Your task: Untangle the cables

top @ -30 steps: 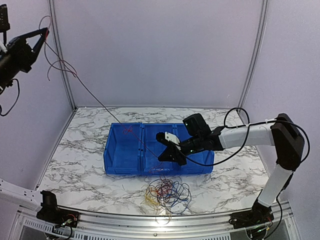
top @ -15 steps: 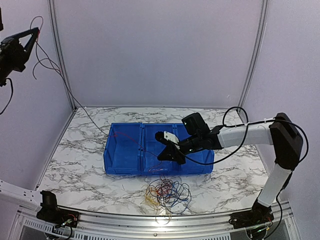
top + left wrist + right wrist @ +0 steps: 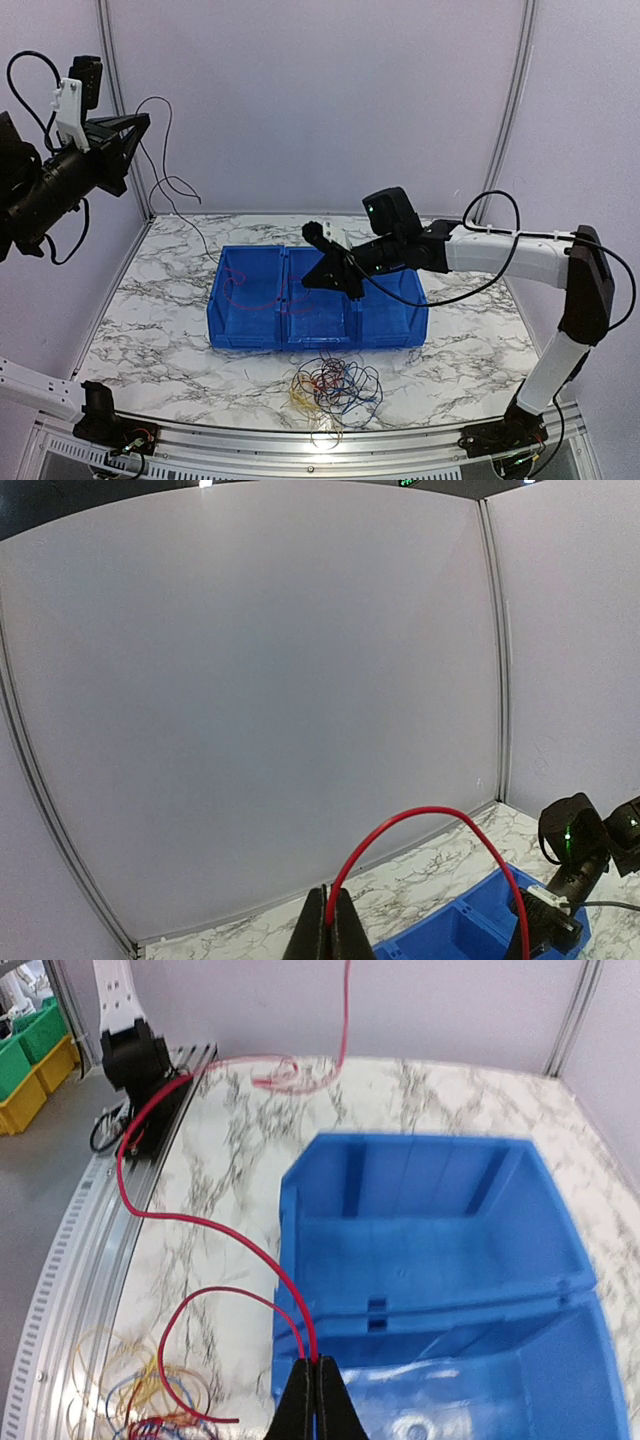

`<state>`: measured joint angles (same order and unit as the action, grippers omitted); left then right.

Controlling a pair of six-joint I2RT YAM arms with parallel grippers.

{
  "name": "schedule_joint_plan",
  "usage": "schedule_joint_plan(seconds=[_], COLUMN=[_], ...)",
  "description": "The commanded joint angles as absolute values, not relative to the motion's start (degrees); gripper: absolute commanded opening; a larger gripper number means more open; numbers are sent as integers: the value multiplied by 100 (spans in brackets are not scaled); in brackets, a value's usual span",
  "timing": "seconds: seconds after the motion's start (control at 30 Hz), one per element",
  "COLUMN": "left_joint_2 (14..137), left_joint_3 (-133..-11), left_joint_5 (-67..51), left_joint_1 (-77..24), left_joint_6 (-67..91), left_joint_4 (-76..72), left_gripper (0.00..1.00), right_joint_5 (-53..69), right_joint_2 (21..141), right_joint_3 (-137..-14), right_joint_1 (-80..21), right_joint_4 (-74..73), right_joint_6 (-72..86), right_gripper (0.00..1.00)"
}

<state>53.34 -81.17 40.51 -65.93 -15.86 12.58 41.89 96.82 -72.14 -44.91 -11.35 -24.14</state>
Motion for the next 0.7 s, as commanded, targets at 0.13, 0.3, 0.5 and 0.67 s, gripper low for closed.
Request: schedule_joint_plan(seconds=[0.13,0.3,0.5,0.67], left_joint_2=[5443,5701,6323,6677], left_joint_3=[-7891,-7254,-7085,-6958], left_joint_5=[5041,5136,4085,3483], left_joint_1=[-6557,-6358,-5671,-5298], left_joint_6=[-1790,-1417,-407,-37], left_joint_4=[85,-889,-834,-918], left_gripper=[0,0,0,0], right_joint_5=[3227,2368,2863,2702], right_joint_2=[10944,12314,12021,10772], right_joint_3=[-9191,-10583,-10348,-9083], right_joint_1=[-4902,-4871,-4368,-4342], right_joint_4=[-1177,-1508,-1461,-1359], right_joint_6=[-1929,-1823,-1353,-2005], right_gripper=[0,11,38,45])
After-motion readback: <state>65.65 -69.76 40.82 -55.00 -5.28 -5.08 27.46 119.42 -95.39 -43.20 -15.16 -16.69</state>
